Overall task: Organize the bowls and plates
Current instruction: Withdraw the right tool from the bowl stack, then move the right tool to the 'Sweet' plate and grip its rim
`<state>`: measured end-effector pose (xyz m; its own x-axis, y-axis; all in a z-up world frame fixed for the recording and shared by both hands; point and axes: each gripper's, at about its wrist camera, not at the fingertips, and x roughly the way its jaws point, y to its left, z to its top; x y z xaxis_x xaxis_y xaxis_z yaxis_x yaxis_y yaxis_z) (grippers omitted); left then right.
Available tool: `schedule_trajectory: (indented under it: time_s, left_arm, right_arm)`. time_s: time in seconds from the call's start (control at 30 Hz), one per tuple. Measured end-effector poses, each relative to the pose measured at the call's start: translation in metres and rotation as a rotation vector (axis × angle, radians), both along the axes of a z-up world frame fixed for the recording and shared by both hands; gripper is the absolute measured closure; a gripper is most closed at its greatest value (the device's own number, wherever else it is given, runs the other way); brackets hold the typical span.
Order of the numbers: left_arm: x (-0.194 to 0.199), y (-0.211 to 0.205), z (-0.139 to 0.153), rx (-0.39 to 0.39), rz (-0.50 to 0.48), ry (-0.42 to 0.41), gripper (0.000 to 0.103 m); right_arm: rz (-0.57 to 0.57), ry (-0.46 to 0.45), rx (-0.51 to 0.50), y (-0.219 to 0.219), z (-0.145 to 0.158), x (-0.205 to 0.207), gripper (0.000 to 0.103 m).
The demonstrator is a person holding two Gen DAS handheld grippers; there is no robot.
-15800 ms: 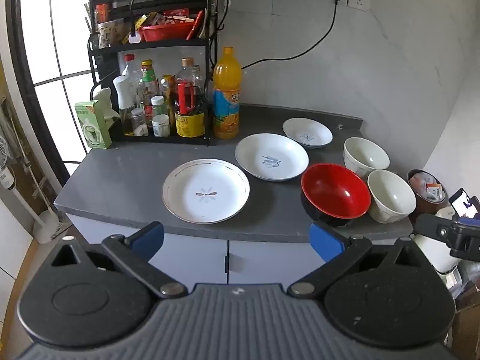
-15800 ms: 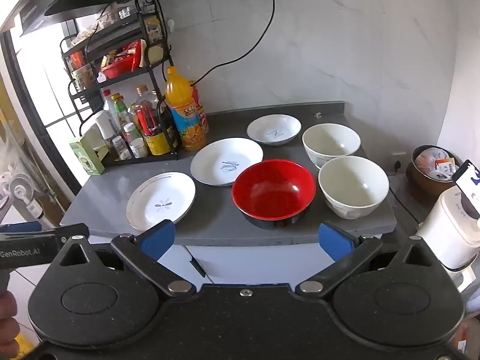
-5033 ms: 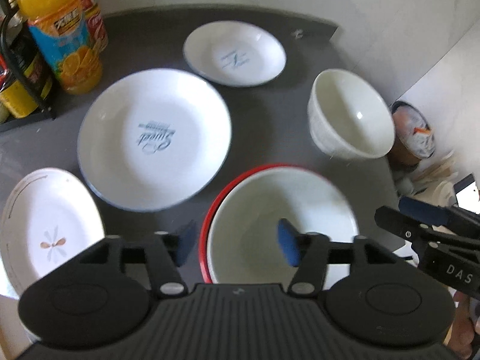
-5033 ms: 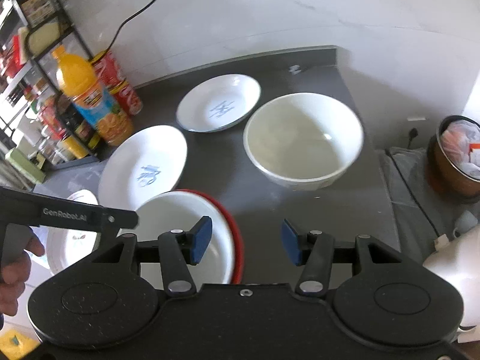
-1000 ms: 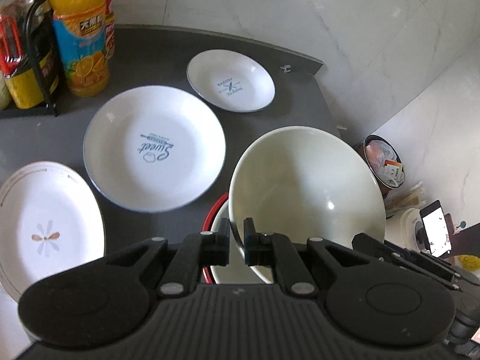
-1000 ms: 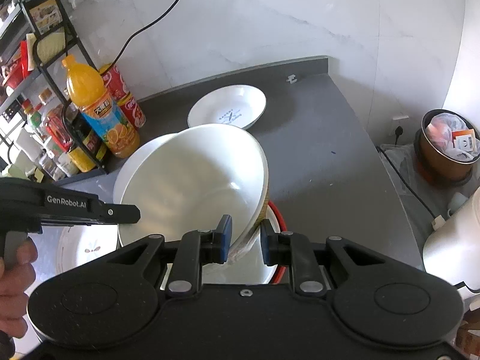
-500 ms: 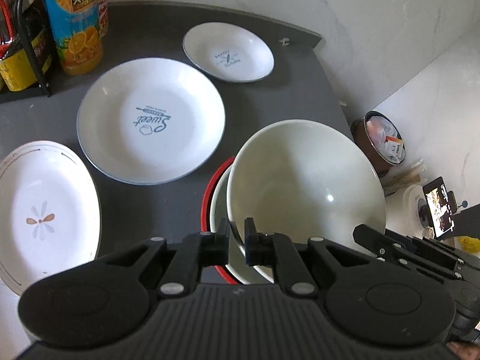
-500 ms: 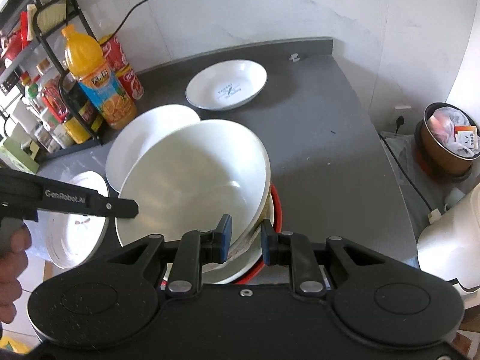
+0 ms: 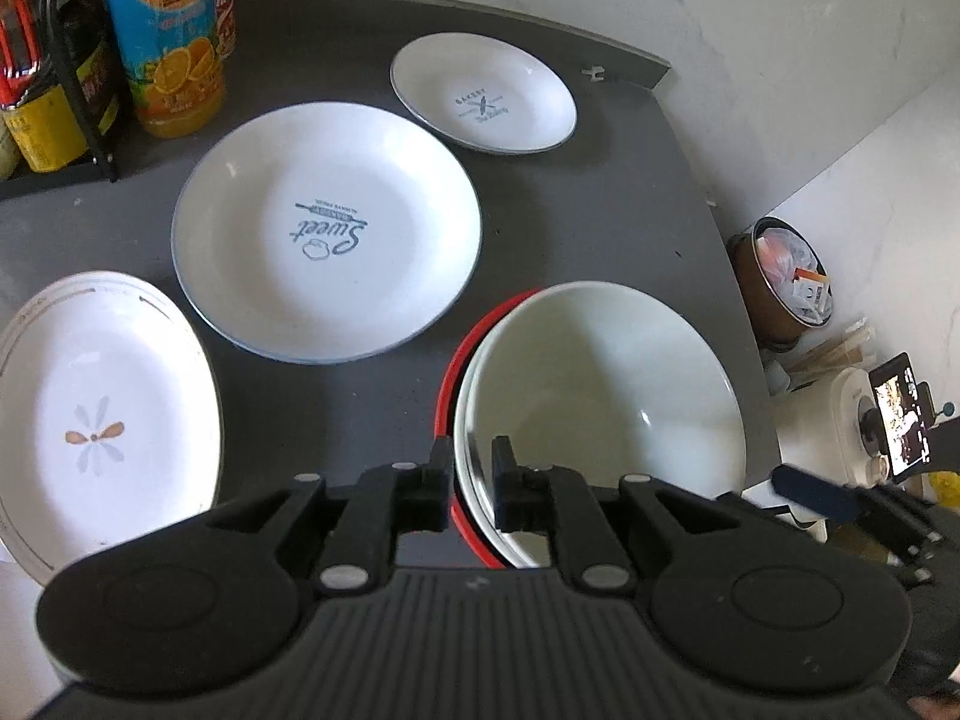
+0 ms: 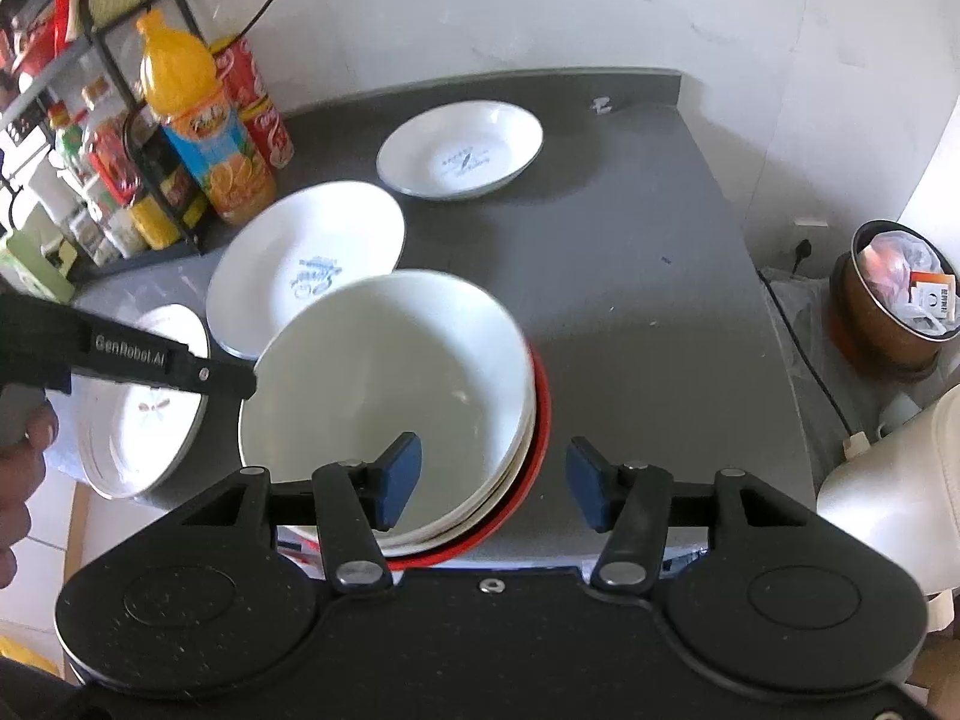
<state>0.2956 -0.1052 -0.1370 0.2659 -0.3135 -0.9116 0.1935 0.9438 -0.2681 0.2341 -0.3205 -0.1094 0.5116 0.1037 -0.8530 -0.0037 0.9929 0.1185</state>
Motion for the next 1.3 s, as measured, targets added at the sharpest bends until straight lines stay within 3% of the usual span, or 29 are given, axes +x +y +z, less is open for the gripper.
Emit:
schedule_trajectory:
  time_s: [0.23, 0.37, 0.47, 0.6, 0.87, 0.97, 1.13, 1.2, 1.3]
  left_arm:
    - [0.006, 0.001, 0.005, 0.021, 0.035, -0.011, 0.093]
    - [0.013, 0.001, 0.006, 0.026, 0.084, 0.001, 0.091]
    - [0.016, 0.001, 0.01, 0.03, 0.114, -0.003, 0.081]
    - [0.019, 0.002, 0.016, 0.03, 0.168, -0.008, 0.055]
    - [0.026, 0.014, 0.035, 0.06, 0.275, -0.053, 0.042]
    - [0.03, 0.023, 0.038, 0.074, 0.293, -0.073, 0.038]
    - [0.043, 0.046, 0.038, 0.08, 0.324, -0.079, 0.034]
    - [0.049, 0.058, 0.038, 0.074, 0.331, -0.08, 0.032]
    - [0.058, 0.075, 0.036, 0.057, 0.314, -0.082, 0.026]
  right_arm:
    - [0.016, -0.023, 0.039, -0.016, 0.008, 0.014, 0.049]
    - [0.05, -0.03, 0.062, -0.022, 0.01, 0.025, 0.044]
    - [0.069, -0.026, 0.088, -0.026, 0.01, 0.037, 0.043]
    - [0.092, -0.031, 0.122, -0.03, 0.011, 0.05, 0.042]
    - [0.104, -0.043, 0.146, -0.022, 0.013, 0.069, 0.037]
    - [0.075, -0.065, 0.15, -0.016, 0.017, 0.074, 0.027]
    - [0.027, -0.073, 0.156, -0.001, 0.018, 0.083, 0.024]
    - [-0.016, -0.083, 0.145, 0.006, 0.018, 0.085, 0.015]
    - [-0.086, -0.096, 0.124, 0.019, 0.017, 0.088, 0.015]
